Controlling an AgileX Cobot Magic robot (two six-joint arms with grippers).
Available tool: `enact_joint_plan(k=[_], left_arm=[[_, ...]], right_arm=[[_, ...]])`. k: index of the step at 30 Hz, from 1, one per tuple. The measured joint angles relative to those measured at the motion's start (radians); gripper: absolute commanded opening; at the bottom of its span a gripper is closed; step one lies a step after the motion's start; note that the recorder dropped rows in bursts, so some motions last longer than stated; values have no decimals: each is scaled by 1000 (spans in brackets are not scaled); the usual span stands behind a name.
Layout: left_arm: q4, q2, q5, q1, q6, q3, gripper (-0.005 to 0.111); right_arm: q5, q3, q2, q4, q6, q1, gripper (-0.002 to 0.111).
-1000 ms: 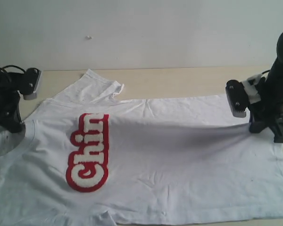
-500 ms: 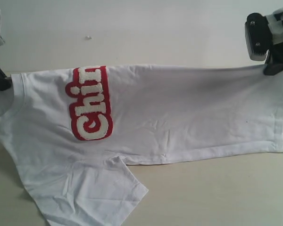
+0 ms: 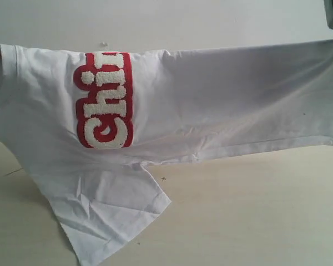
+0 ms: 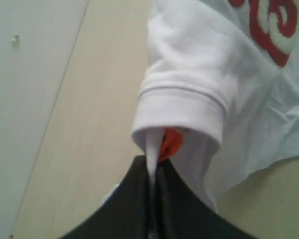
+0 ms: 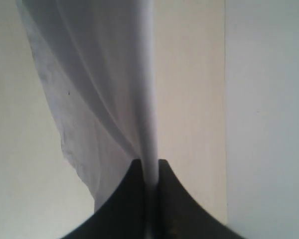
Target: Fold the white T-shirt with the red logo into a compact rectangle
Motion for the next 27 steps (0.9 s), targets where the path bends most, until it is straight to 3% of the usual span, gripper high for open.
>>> enact_joint_plan(k=[5, 15, 27], left_arm=[[4, -96, 20, -52, -41, 16, 0], [217, -376, 58, -207, -200, 138, 0], [252, -596, 140, -311, -287, 138, 0]], right_arm=[[49, 0, -73, 13, 2, 0, 0], [193, 0, -224, 144, 16, 0, 0], [205, 0, -362, 210, 94, 0, 0]])
